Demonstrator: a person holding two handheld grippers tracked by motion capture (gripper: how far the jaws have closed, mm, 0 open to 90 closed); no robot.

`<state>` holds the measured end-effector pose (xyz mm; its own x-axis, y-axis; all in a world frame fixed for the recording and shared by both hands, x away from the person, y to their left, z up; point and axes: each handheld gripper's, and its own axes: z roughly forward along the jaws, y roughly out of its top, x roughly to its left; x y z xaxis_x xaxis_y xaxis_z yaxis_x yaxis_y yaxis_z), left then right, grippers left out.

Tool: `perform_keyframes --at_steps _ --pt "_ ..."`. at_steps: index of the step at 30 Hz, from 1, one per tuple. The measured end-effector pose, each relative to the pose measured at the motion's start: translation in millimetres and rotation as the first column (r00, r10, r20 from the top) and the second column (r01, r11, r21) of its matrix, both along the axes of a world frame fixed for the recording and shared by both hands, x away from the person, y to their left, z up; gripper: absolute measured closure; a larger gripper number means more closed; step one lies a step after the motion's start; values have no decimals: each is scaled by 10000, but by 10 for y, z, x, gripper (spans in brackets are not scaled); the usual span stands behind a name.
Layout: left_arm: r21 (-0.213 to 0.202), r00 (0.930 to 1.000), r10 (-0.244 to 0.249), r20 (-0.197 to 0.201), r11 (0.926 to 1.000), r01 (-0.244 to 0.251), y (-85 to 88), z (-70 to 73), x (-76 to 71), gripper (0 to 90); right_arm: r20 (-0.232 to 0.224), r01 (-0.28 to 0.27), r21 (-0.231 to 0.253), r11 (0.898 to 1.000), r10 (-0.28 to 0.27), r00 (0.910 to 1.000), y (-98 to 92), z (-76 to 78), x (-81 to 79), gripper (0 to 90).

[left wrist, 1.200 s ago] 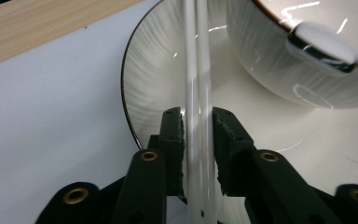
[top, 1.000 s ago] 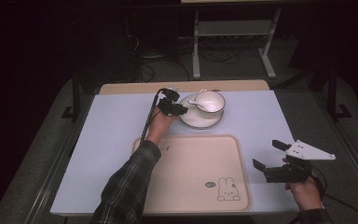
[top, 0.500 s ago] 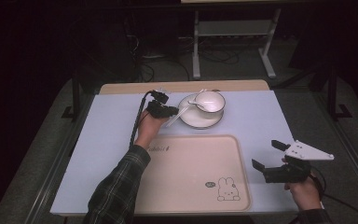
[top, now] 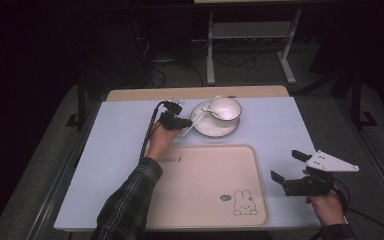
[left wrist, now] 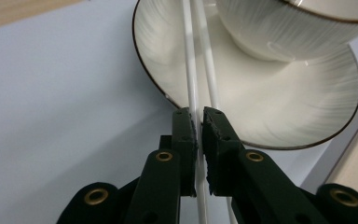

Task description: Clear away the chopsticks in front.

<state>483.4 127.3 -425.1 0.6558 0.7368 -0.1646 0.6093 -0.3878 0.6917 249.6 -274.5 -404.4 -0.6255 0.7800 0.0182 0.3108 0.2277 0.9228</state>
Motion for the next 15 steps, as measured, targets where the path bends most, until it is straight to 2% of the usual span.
perform_keyframes --at_steps 5,15 --pt "37 10000 11 -87 10000 -10 20 -44 -2 839 -3 6 -10 10000 -6 10000 2 0 1 0" --pt "82 10000 53 -64 10000 -53 21 -41 -9 853 -8 5 -18 10000 -5 10000 1 -1 1 0"
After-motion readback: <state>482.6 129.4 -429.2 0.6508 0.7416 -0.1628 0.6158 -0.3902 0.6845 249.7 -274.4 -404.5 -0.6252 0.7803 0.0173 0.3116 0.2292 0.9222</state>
